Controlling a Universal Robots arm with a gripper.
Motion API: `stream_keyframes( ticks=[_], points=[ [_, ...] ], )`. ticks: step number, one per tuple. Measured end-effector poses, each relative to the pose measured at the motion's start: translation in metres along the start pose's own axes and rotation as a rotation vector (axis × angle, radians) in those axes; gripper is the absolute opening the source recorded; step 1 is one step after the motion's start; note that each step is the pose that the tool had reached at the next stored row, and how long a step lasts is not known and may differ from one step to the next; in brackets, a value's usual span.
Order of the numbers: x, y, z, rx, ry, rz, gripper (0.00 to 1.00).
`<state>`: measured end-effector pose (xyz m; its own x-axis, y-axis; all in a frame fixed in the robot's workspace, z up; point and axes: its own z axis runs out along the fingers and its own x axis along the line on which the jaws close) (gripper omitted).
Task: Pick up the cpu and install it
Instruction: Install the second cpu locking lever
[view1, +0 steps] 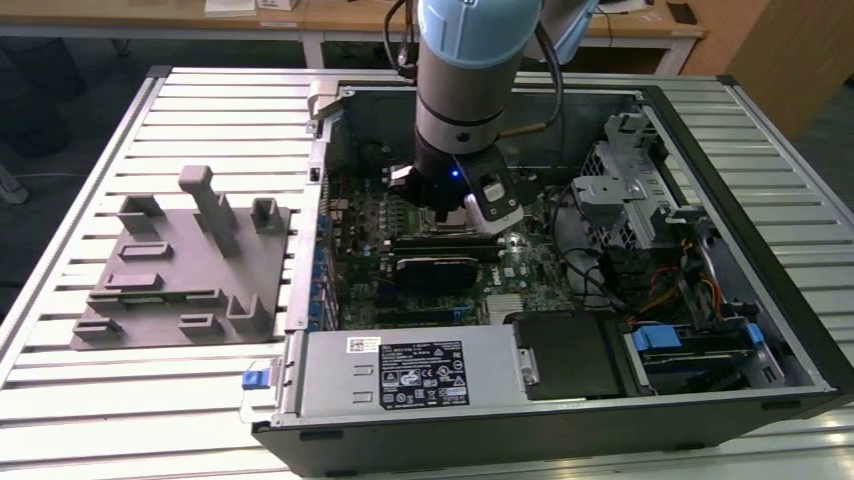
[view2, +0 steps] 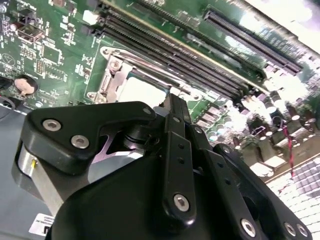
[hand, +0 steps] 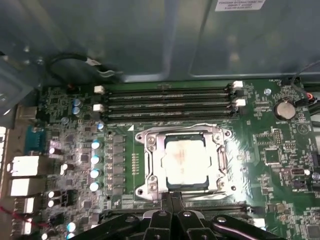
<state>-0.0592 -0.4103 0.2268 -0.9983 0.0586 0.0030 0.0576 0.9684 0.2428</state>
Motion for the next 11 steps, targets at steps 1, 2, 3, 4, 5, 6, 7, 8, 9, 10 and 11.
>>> stream_keyframes(
  ticks=[1,2,3,4,5,6,7,8,9,10,11],
  points=[
    [-0.0008,0.0018,0.0005,0.0029,-0.0002,0.0,0.11],
    [-0.0015,0.0033,0.0009,0.0061,-0.0005,0.001,0.11],
    [-0.0022,0.0045,0.0013,0.0095,-0.0009,0.001,0.11],
    [-0.003,0.0054,0.0017,0.013,-0.0015,0.003,0.11],
    [-0.0037,0.0064,0.002,0.0163,-0.002,0.004,0.11],
    [-0.0043,0.0075,0.0024,0.0194,-0.0025,0.006,0.11],
    [-0.0051,0.0088,0.0029,0.0226,-0.003,0.007,0.11],
    [-0.0058,0.0101,0.0033,0.0254,-0.0034,0.008,0.11],
    [-0.0065,0.0115,0.0038,0.0282,-0.0038,0.009,0.11],
    [-0.0071,0.0128,0.0043,0.0311,-0.0042,0.01,0.11],
    [-0.0078,0.014,0.0047,0.034,-0.0048,0.011,0.11]
  ],
)
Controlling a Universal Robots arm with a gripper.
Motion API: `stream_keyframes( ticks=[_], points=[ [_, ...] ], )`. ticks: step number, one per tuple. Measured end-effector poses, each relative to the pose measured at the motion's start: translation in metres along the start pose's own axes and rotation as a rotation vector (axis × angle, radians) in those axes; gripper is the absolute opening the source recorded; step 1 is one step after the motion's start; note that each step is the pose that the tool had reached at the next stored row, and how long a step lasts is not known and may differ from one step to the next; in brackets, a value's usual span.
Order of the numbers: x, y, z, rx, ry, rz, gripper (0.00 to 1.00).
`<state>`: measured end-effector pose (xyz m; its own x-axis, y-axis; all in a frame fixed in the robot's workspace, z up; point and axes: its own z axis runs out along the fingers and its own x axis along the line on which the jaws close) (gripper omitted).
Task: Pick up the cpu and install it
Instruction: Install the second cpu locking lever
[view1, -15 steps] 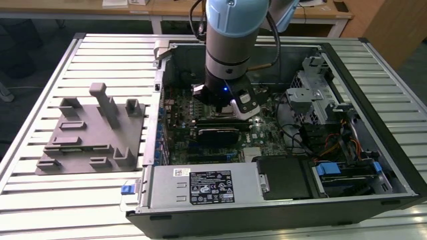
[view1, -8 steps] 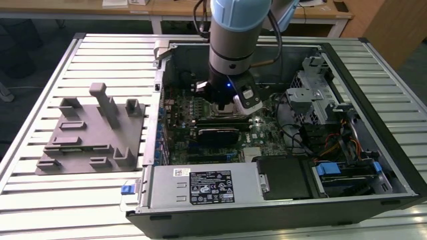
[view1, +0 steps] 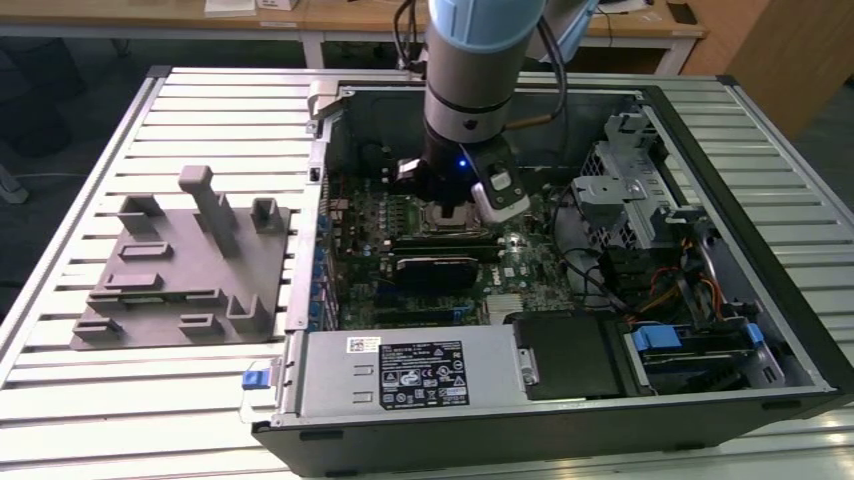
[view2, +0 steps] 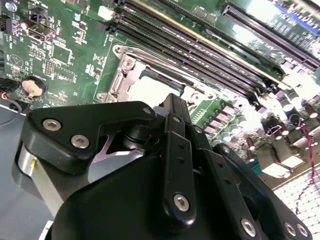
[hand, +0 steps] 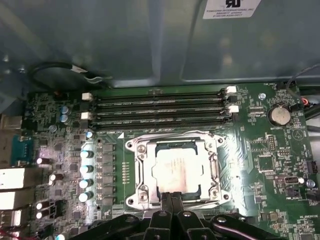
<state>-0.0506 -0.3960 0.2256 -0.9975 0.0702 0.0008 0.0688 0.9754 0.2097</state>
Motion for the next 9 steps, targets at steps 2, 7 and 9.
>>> stream_keyframes(
  ticks=[2,7,9],
  points=[
    [-0.0012,0.0026,0.0008,0.0048,-0.0008,0.002,0.11],
    [-0.0046,0.0094,0.0031,0.0166,-0.0031,0.009,0.11],
    [-0.0059,0.0117,0.004,0.0226,-0.0042,0.012,0.11]
  ],
)
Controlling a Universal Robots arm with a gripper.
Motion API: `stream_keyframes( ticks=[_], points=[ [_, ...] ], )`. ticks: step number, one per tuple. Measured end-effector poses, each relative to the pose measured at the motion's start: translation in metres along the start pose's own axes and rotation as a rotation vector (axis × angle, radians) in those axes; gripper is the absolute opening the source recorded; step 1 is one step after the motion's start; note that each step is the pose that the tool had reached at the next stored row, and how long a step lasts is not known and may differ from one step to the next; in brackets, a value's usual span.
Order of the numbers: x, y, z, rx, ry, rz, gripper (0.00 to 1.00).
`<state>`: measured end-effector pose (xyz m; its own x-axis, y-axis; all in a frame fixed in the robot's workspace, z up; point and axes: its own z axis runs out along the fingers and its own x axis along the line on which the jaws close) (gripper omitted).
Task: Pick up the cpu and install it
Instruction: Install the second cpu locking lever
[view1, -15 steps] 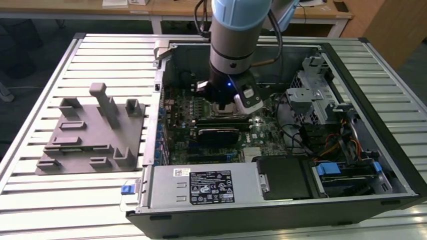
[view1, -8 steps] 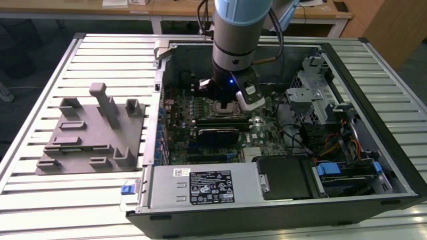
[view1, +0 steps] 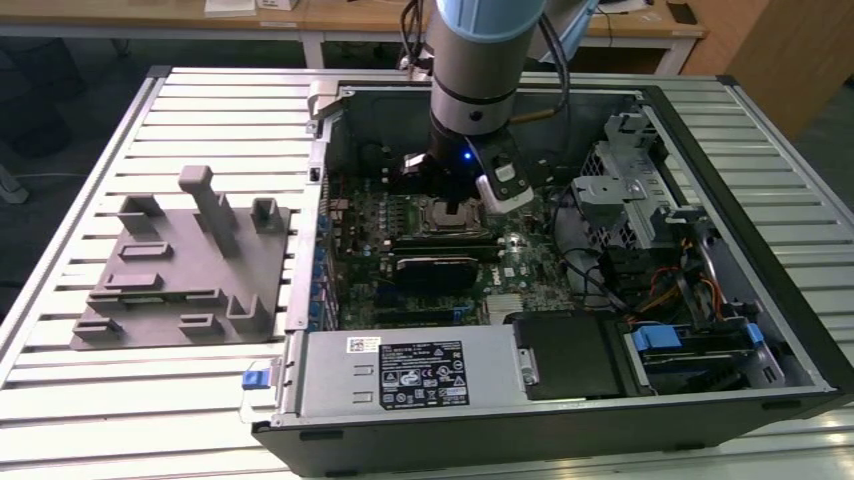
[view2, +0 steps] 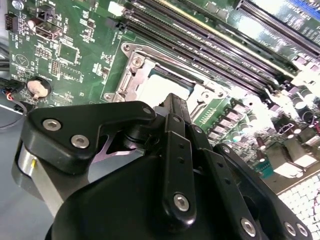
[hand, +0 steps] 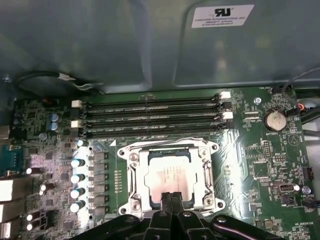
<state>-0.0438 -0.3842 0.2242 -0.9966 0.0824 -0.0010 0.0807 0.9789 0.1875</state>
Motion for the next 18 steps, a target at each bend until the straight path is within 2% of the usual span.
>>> stream_keyframes(
  ticks=[4,8,11,14,18],
  points=[
    [-0.0025,0.0043,0.0015,0.014,-0.0023,0.006,0.11],
    [-0.0039,0.0079,0.0026,0.0351,-0.0052,0.012,0.11],
    [-0.0042,0.013,0.0039,0.0462,-0.0066,0.015,0.11],
    [-0.0043,0.017,0.0048,0.0527,-0.0073,0.015,0.11],
    [-0.0044,0.017,0.0049,0.053,-0.0074,0.015,0.11]
  ],
)
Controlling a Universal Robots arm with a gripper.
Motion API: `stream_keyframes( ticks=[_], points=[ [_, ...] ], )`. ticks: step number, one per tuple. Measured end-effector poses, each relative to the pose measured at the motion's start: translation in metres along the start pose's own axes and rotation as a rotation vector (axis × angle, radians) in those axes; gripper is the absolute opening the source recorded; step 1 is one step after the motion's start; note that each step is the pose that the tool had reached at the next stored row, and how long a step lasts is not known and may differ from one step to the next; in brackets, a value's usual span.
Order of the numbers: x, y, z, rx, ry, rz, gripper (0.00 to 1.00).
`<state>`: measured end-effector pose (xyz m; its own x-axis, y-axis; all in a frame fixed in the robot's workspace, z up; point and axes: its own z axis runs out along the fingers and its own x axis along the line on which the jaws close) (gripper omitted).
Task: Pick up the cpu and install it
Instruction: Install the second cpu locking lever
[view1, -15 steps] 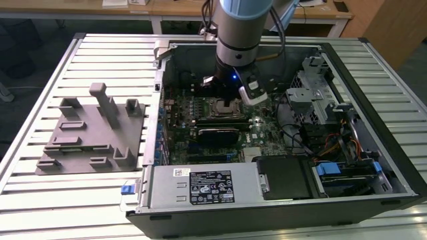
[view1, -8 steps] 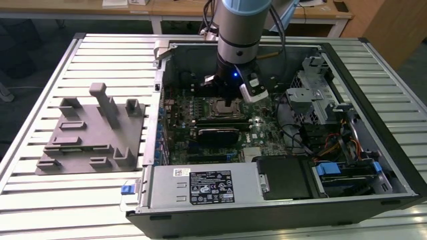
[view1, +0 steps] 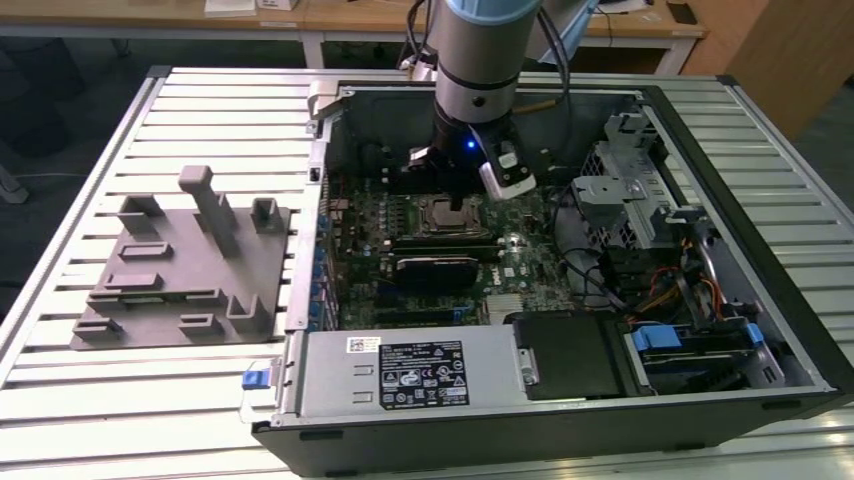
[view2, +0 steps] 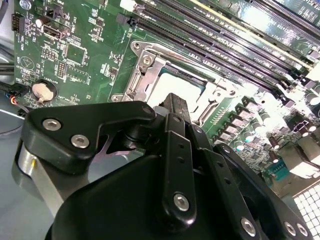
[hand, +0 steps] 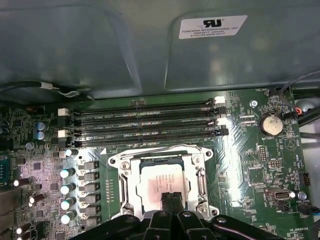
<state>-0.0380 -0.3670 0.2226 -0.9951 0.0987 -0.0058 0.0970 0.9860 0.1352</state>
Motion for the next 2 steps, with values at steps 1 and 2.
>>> stream_keyframes(
  ticks=[1,2],
  points=[
    [0.0,0.0,0.0,0.0,0.0,0.0,0.11],
    [0.0,0.0,0.0,0.0,0.0,0.0,0.11]
  ],
)
